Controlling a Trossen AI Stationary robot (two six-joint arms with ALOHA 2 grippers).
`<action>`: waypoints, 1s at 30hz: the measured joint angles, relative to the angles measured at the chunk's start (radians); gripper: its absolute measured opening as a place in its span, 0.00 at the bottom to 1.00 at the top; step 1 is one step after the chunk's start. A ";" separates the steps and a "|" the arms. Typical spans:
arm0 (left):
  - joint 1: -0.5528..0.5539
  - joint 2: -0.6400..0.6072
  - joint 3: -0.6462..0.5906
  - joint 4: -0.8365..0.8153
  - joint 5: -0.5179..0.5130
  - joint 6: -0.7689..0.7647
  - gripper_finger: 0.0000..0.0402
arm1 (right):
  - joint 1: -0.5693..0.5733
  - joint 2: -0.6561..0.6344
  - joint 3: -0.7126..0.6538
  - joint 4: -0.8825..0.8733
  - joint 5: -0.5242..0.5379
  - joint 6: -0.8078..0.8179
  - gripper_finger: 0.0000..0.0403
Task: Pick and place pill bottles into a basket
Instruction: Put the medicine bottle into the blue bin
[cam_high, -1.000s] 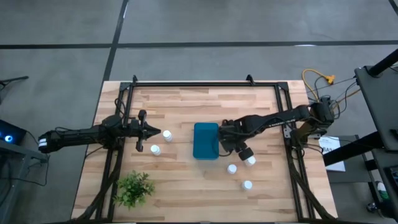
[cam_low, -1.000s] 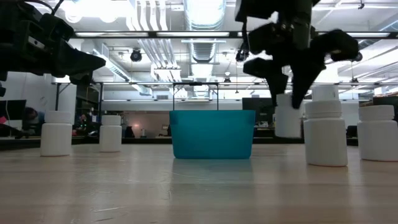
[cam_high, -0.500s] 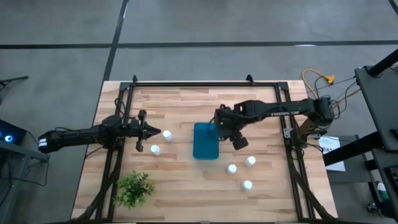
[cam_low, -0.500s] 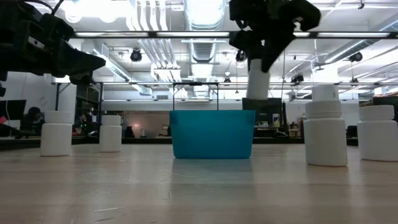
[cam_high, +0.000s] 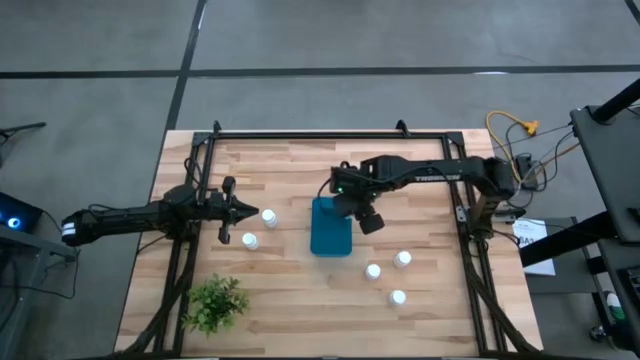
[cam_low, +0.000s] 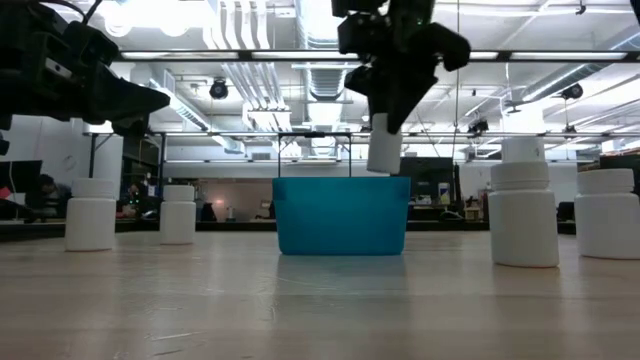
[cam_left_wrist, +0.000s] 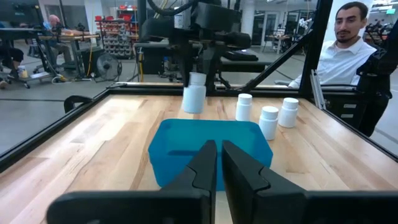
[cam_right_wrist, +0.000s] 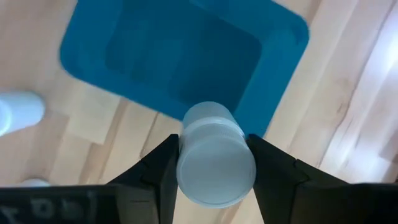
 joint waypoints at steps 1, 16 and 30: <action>0.000 0.000 0.000 0.001 0.000 0.000 0.02 | -0.001 0.014 0.013 -0.001 0.001 -0.008 0.37; 0.000 0.001 0.000 0.002 0.000 0.000 0.02 | -0.026 0.169 0.101 0.017 0.001 -0.066 0.37; 0.000 0.000 0.000 0.003 0.000 0.000 0.02 | -0.036 0.197 0.082 0.031 0.003 -0.080 0.37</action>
